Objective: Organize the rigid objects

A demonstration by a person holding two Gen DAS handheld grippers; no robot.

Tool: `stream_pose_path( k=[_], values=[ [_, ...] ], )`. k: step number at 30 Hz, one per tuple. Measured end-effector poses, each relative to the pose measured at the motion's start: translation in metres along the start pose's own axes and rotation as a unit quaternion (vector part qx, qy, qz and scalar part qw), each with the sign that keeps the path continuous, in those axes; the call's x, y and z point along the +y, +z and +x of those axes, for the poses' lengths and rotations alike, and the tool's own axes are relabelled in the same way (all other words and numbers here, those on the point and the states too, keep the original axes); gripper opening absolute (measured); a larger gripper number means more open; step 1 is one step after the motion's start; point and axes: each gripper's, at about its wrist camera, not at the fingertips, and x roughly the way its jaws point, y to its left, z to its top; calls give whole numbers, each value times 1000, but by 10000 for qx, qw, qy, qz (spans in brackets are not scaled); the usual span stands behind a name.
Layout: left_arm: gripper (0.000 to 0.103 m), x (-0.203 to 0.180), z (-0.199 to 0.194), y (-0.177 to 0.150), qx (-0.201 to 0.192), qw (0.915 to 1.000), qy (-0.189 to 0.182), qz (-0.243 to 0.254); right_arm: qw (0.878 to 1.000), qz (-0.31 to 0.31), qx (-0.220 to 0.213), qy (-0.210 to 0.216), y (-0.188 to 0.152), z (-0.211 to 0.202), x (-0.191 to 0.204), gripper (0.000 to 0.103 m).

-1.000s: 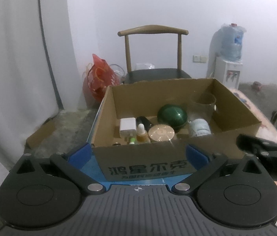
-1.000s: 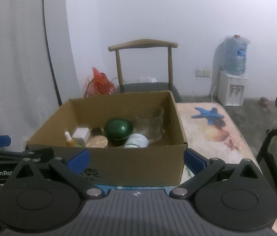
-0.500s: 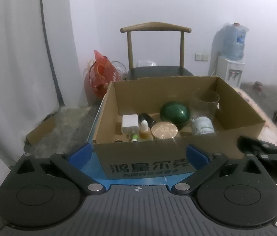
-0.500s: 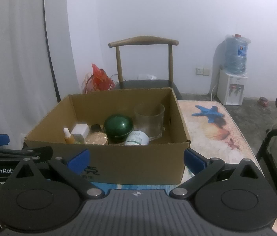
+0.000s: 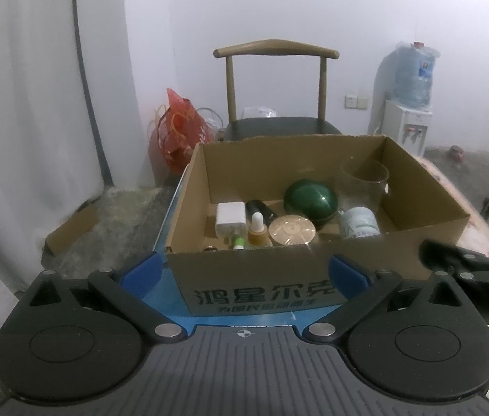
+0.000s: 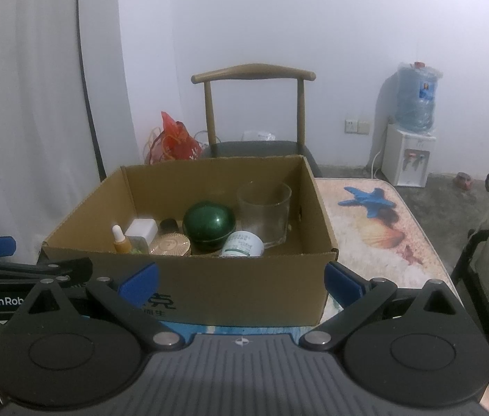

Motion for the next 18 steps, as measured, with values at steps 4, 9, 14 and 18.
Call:
stream_pose_path(
  k=[4,9,14,18],
  values=[
    [103,0,0,0,10,10000,1,-3,10000,-5,0,-6,0,0,0,103],
    [103,1,2,1,40,10000,-5,-27,10000,14,21,-1,0,1,1,103],
    [103,1,2,2,44,10000,-4,-33,10000,12,28,1,0,2,1,103],
    [103,1,2,2,45,10000,2,-31,10000,18,32,0,0,2,1,103]
  ],
)
